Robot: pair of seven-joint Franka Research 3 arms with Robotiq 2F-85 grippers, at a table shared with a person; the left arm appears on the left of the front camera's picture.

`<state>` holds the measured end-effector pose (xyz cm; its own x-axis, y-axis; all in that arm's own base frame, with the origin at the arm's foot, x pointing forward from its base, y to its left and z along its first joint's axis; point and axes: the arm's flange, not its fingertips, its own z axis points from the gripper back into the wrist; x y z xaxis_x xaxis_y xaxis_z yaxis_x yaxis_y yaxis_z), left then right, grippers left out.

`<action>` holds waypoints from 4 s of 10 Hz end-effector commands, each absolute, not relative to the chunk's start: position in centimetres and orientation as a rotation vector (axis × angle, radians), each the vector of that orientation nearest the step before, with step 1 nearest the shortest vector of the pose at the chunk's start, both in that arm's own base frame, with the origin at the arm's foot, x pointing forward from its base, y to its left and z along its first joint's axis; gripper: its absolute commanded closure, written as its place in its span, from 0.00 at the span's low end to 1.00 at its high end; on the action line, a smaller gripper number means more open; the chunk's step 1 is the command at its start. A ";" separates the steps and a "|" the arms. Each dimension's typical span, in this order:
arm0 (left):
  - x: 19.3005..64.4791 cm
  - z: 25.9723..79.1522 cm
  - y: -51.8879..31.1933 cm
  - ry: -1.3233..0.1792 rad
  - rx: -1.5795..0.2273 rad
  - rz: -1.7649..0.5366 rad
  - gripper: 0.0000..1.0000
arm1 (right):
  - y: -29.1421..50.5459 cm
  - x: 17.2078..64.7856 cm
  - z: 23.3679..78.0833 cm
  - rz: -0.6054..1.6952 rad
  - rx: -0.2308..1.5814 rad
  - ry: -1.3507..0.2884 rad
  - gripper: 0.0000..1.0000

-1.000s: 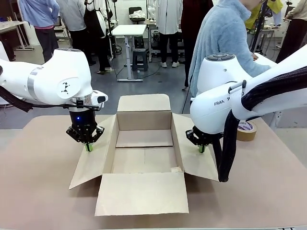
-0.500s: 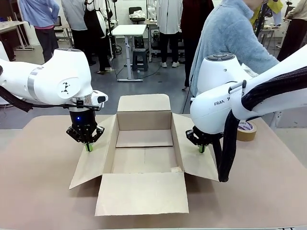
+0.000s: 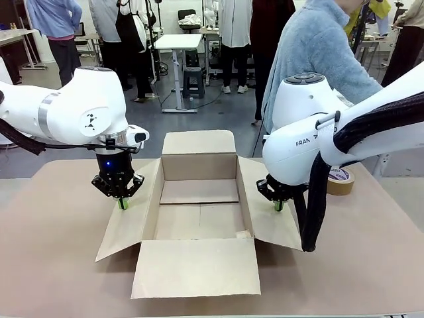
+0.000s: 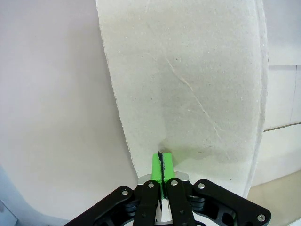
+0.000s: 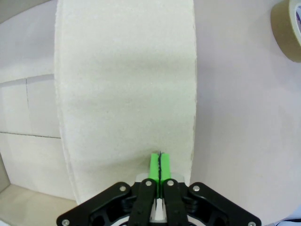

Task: Wrap the clocks to prevent damage.
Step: Once the human has placed the objects inside and stepped back, release both hands from the side flaps of the Package Box.

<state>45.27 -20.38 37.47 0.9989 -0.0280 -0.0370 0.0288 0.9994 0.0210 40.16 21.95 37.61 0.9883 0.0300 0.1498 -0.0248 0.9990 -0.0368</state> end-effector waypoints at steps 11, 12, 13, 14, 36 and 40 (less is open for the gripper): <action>45.2 37.4 -20.3 0.043 0.029 -0.031 1.00 | 22.0 40.1 37.5 0.028 -0.040 -0.146 0.99; 45.2 37.4 -20.3 0.043 0.029 -0.031 1.00 | 22.0 40.1 37.5 0.028 -0.040 -0.146 0.99; 45.2 37.4 -20.3 0.043 0.029 -0.031 1.00 | 22.0 40.1 37.5 0.028 -0.040 -0.146 0.99; 45.2 37.4 -20.3 0.043 0.029 -0.031 1.00 | 22.0 40.1 37.5 0.028 -0.040 -0.146 0.99; 45.2 37.4 -20.3 0.043 0.029 -0.031 1.00 | 22.0 40.1 37.5 0.028 -0.040 -0.146 0.99; 45.2 37.4 -20.3 0.043 0.029 -0.031 1.00 | 22.0 40.1 37.5 0.028 -0.040 -0.146 0.99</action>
<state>45.27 -20.38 37.47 0.9989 -0.0280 -0.0371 0.0288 0.9994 0.0211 40.16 21.95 37.61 0.9883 0.0300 0.1497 -0.0248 0.9990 -0.0368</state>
